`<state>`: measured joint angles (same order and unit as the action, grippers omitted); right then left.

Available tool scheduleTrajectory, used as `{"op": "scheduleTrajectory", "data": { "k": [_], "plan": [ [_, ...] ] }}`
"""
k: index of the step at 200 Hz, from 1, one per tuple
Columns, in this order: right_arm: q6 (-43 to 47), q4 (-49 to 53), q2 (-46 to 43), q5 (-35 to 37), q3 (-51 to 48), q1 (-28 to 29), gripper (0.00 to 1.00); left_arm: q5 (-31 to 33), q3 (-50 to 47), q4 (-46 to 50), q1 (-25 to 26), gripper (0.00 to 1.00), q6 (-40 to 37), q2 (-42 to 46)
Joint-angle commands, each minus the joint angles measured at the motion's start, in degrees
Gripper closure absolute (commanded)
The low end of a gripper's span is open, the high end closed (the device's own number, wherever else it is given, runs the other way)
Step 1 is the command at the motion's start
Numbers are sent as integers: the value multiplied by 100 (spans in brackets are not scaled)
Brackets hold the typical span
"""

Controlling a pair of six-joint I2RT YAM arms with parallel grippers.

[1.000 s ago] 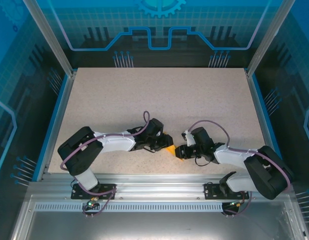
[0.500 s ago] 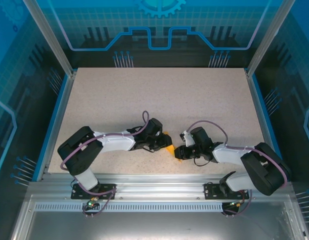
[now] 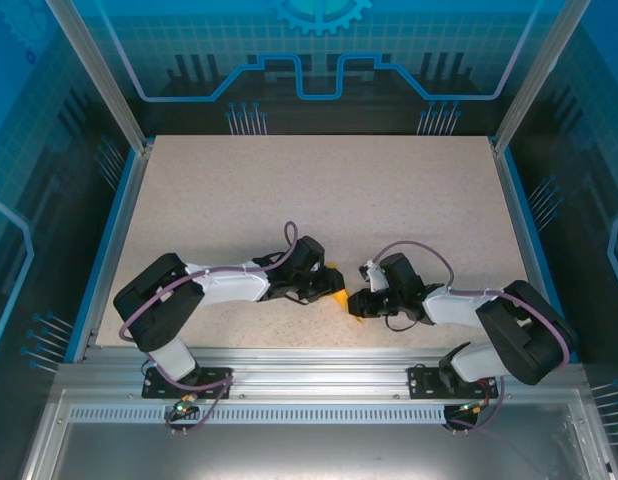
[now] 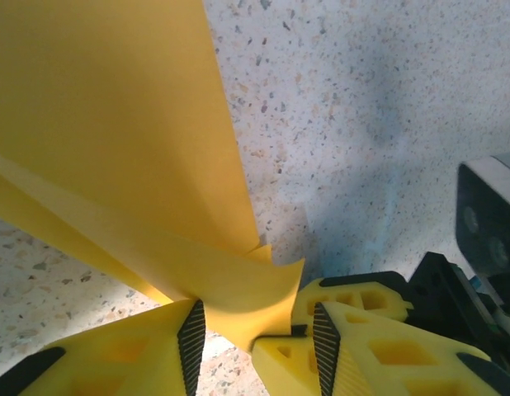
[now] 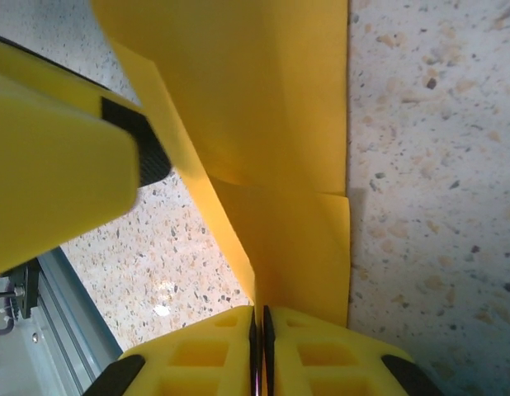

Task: Fold a paper plane with a square sheet of paper (pick it up from the middle)
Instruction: Fold the wing for the fifth time at the center of the table.

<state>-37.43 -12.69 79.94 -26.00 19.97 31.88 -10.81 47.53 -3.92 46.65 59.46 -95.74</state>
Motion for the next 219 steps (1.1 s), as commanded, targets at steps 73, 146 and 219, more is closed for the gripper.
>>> {"op": "scheduleTrajectory", "data": {
  "k": [73, 146, 219],
  "plan": [
    [-283, -245, 109, -124, -1, 19, 90, -308, -49, -610, 46, 50, 171, 40],
    [-113, 108, -17, -28, 59, 20, 84, -86, 170, -829, 46, 53, 206, -599],
    [210, 609, -156, -57, 139, -19, 75, 7, 204, -664, 24, 53, 101, -566]
  ]
}}
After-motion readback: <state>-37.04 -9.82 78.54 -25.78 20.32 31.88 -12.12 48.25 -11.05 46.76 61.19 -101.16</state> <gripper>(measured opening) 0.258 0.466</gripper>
